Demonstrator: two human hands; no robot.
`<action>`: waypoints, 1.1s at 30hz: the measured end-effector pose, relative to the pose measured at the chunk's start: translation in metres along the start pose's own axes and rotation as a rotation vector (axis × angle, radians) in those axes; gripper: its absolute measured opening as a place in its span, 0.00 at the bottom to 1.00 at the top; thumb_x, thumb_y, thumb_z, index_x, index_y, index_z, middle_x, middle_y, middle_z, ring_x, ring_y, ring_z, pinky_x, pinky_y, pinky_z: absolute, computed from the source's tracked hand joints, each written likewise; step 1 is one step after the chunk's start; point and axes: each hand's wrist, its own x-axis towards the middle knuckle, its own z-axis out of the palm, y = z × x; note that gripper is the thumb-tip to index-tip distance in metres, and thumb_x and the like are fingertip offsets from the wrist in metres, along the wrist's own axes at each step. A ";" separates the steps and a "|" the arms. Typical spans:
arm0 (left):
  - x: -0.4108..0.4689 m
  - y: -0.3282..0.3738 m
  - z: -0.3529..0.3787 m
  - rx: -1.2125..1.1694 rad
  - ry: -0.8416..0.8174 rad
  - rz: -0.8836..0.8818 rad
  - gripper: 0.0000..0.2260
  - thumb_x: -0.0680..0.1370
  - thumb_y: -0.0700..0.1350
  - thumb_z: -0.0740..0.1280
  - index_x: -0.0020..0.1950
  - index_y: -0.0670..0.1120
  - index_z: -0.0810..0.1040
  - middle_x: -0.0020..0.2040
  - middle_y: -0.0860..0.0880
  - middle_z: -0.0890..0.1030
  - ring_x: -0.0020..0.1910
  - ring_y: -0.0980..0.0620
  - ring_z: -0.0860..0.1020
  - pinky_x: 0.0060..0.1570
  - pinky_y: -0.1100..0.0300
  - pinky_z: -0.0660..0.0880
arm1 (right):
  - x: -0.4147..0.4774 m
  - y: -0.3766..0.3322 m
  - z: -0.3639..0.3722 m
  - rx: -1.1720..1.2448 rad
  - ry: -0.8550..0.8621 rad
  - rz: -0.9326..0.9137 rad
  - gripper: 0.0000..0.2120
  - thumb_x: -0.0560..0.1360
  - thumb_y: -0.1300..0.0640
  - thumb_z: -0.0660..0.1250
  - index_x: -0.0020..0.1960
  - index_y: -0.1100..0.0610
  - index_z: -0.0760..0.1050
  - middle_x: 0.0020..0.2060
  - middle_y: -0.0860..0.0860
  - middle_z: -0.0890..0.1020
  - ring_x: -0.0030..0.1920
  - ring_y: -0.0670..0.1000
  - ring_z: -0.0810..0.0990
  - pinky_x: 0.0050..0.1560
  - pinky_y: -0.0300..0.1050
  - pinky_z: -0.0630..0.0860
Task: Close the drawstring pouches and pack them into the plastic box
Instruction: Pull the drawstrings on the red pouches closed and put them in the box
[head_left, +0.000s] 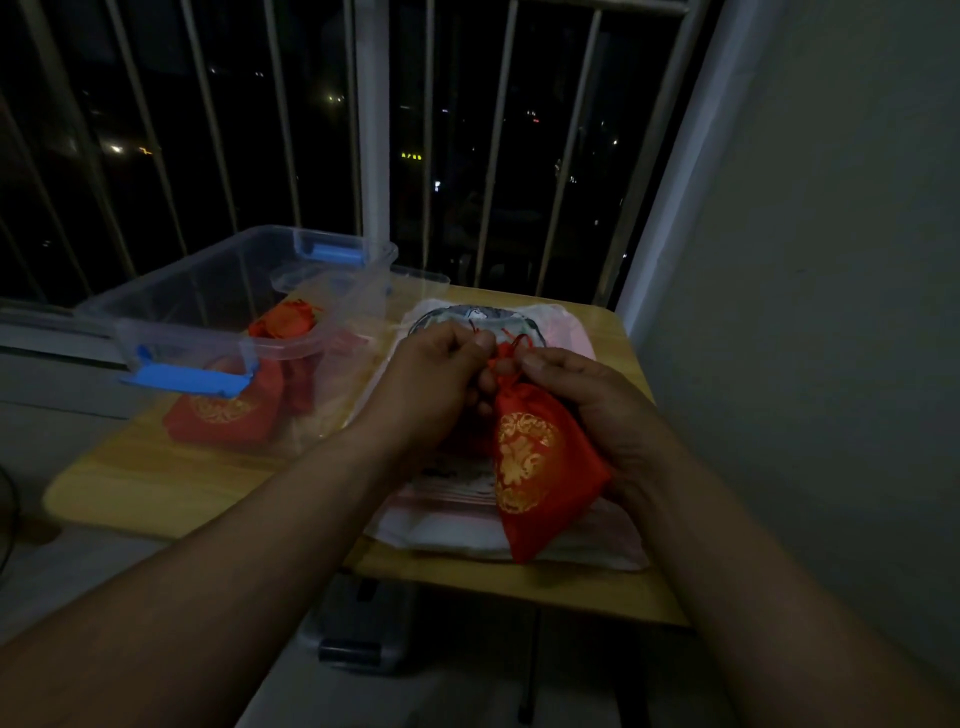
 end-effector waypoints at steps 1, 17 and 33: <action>0.000 0.000 0.000 -0.005 0.001 -0.002 0.16 0.86 0.50 0.62 0.54 0.36 0.77 0.33 0.48 0.78 0.30 0.53 0.77 0.34 0.57 0.77 | 0.000 0.001 0.002 0.020 -0.020 -0.006 0.15 0.80 0.62 0.67 0.63 0.70 0.76 0.53 0.65 0.83 0.51 0.62 0.84 0.63 0.61 0.78; 0.012 0.011 -0.002 -0.035 -0.069 0.327 0.06 0.83 0.43 0.68 0.48 0.46 0.82 0.44 0.44 0.87 0.48 0.48 0.86 0.50 0.55 0.82 | -0.001 0.001 0.010 -0.629 0.082 -0.044 0.05 0.79 0.61 0.71 0.51 0.60 0.85 0.34 0.49 0.84 0.33 0.43 0.80 0.34 0.35 0.75; 0.001 0.002 -0.015 0.793 -0.239 0.463 0.11 0.84 0.44 0.63 0.64 0.48 0.80 0.55 0.52 0.83 0.52 0.56 0.78 0.52 0.61 0.73 | 0.004 0.000 -0.004 -0.277 0.116 0.042 0.05 0.79 0.62 0.68 0.46 0.61 0.81 0.36 0.51 0.83 0.33 0.44 0.77 0.35 0.37 0.70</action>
